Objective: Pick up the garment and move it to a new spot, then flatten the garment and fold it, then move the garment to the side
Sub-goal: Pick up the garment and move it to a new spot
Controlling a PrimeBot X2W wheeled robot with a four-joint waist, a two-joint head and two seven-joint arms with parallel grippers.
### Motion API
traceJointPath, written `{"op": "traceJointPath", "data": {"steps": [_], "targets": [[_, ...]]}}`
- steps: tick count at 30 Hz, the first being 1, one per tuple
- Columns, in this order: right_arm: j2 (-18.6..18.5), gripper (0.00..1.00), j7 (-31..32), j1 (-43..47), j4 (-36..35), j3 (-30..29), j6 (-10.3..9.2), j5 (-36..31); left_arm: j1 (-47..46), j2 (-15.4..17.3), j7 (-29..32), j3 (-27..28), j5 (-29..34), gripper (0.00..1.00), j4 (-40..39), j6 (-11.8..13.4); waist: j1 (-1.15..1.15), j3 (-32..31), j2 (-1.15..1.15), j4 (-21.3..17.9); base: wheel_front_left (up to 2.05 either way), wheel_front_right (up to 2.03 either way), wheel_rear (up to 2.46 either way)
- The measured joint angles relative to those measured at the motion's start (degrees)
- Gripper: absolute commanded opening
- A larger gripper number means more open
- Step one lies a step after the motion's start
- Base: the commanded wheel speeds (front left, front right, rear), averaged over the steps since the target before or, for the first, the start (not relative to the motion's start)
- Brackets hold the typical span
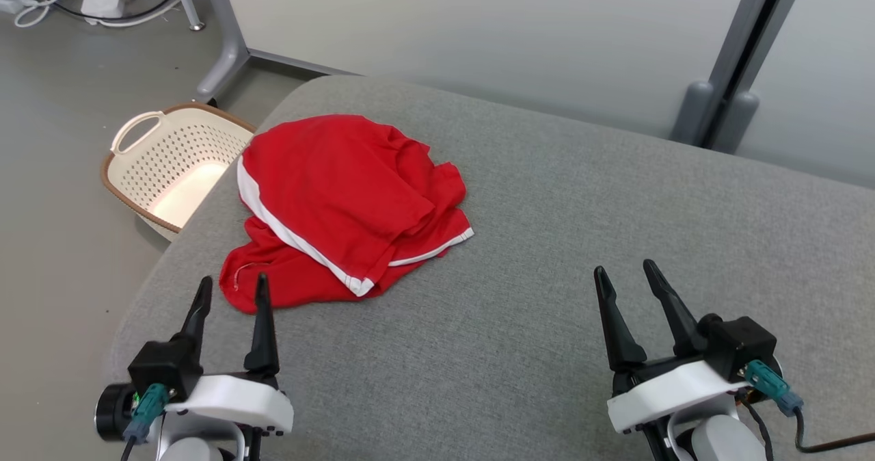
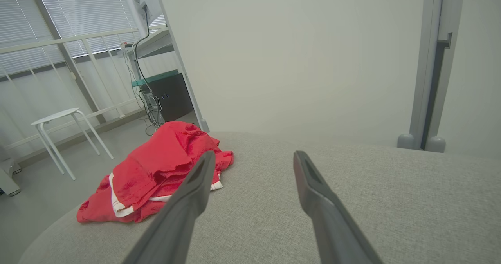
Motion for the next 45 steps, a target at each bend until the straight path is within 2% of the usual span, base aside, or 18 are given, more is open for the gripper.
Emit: {"op": "traceJointPath", "data": {"steps": [3, 8, 15, 19, 23, 24, 28, 31, 36, 43, 44, 45], "targets": [[0.0, 1.00, 0.0, -1.0, 0.2, -0.3, 0.00, -1.6, -2.3, 0.6, 0.0, -0.1, 2.1, 1.00, 1.3, -2.0, 0.00, 1.5, 0.00, -0.7, 0.00, 0.00, 0.00], [-0.1, 1.00, 0.0, -2.7, 0.4, -3.5, 0.00, -4.6, -9.9, 3.5, 0.0, 0.6, 3.0, 1.00, 6.3, -5.5, 0.00, 5.1, 0.00, -1.7, 0.00, 0.00, 0.00], [-1.1, 1.00, 0.0, -5.4, 0.0, -5.8, 0.00, -7.2, -24.0, 8.6, 0.9, 0.6, -0.9, 1.00, 14.6, -8.6, 0.00, 11.0, 0.00, -3.5, 0.00, 0.00, 0.00], [-1.4, 1.00, 0.0, -6.8, -0.5, -6.0, 0.00, -8.1, -30.9, 11.4, 5.7, -1.6, -4.7, 1.00, 17.6, -9.1, 0.00, 14.4, 0.00, -5.0, 0.00, 0.00, 0.00], [-1.3, 1.00, 0.0, -8.1, -0.7, -5.8, 0.00, -8.6, -35.5, 14.7, 11.9, -8.2, -10.3, 1.00, 19.5, -9.2, 0.00, 17.2, 0.00, -7.1, 0.00, 0.00, 0.00], [-1.3, 1.00, 0.0, -8.1, -0.7, -5.8, 0.00, -8.6, -35.5, 14.7, 11.9, -8.2, -10.3, 1.00, 19.5, -9.2, 0.00, 17.2, 0.00, -7.1, 0.00, 0.00, 0.00], [-1.2, 1.00, 0.0, -9.0, -0.9, -5.3, 0.00, -8.7, -39.4, 19.6, 15.2, -12.9, -13.3, 1.00, 21.6, -9.2, 0.00, 19.5, 0.00, -9.5, 0.00, 0.00, 0.00], [-1.0, 1.00, 0.0, -9.6, -1.3, -4.7, 0.00, -8.4, -42.3, 21.9, 16.9, -14.4, -13.3, 1.00, 25.1, -9.2, 0.00, 21.1, 0.00, -11.2, 0.00, 0.00, 0.00], [-0.6, 1.00, -0.1, -10.4, -1.6, -3.7, 0.11, -8.1, -45.3, 23.1, 19.2, -15.9, -13.1, 1.00, 31.5, -9.2, 0.00, 22.9, 0.00, -13.6, 0.00, 0.00, 0.00], [-0.5, 1.00, -0.1, -10.9, -1.5, -3.6, 0.15, -8.3, -46.8, 22.5, 19.2, -19.2, -16.7, 1.00, 35.0, -9.2, 0.00, 23.8, 0.00, -15.0, 0.00, 0.00, 0.00], [-0.5, 1.00, -0.1, -11.0, -1.5, -3.6, 0.15, -8.3, -46.8, 22.4, 19.9, -20.0, -17.7, 0.48, 35.1, -9.2, 0.00, 23.8, 0.00, -15.0, 0.00, 0.00, 0.00], [-0.5, 1.00, -0.1, -11.0, -1.5, -3.6, 0.15, -8.3, -46.7, 22.2, 20.2, -21.0, -18.9, 0.00, 34.8, -9.2, 0.00, 23.7, 0.00, -15.0, 0.00, 0.00, 0.00]]}}
